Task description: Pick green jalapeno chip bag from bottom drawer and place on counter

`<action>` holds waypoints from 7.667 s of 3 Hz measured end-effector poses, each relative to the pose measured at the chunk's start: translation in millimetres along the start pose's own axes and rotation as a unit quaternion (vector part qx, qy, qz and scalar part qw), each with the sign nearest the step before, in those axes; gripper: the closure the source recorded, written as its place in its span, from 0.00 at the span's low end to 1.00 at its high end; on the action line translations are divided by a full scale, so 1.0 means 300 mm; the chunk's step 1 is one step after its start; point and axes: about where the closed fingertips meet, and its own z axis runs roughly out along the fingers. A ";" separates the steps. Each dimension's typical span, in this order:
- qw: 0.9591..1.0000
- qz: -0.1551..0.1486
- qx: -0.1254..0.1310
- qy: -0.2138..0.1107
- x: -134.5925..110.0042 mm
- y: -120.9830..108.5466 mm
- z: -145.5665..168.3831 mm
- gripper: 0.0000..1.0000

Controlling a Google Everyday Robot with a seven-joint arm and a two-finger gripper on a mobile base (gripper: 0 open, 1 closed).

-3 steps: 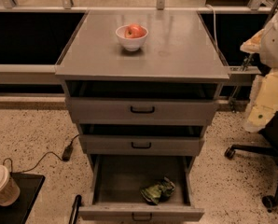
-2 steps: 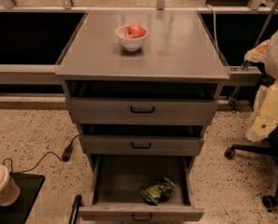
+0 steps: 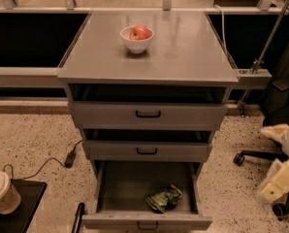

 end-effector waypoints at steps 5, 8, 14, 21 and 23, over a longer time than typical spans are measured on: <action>0.979 0.160 -0.060 -0.113 0.153 -0.052 0.449 0.00; 0.962 0.238 0.036 -0.132 0.057 -0.254 0.489 0.00; 0.999 -0.009 -0.041 -0.007 -0.162 -0.357 1.173 0.00; 0.996 -0.016 -0.038 -0.081 0.204 -0.367 1.843 0.00; 0.997 -0.034 -0.025 -0.069 0.259 -0.362 1.965 0.00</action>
Offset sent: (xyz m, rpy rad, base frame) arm -0.0093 -0.0092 -0.0840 0.1148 0.0772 -0.0374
